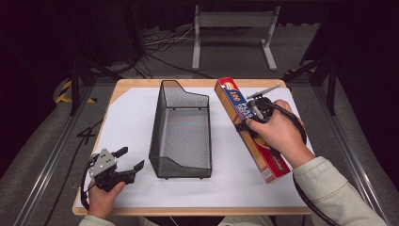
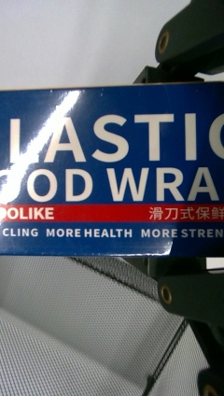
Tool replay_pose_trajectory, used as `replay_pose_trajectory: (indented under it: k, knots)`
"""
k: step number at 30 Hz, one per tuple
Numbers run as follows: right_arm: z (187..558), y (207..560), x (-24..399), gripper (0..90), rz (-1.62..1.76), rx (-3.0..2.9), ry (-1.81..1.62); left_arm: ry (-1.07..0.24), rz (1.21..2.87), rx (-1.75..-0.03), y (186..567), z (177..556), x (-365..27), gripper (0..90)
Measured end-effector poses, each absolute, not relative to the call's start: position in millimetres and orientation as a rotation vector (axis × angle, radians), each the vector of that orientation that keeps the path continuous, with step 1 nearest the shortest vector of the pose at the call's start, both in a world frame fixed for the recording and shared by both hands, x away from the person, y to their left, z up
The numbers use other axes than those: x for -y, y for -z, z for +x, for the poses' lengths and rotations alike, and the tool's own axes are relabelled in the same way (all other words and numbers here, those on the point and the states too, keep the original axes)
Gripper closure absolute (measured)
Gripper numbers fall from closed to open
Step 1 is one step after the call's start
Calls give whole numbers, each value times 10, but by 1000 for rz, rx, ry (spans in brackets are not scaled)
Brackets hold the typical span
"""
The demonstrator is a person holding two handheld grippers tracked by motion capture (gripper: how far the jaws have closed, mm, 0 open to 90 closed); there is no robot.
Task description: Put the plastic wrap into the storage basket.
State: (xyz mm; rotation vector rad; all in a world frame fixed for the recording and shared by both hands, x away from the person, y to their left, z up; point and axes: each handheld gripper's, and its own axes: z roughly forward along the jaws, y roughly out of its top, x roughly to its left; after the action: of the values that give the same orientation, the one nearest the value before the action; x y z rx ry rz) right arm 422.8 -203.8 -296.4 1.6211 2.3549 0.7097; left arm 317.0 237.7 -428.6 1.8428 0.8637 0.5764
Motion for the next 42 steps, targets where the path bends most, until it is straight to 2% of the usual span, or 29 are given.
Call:
replay_pose_trajectory:
  k: [42]
  knots:
    - [4323, 2864, 822, 393, 1484, -2514, -728, -571, 1849, -847, 4286, 3179, -2370, 223]
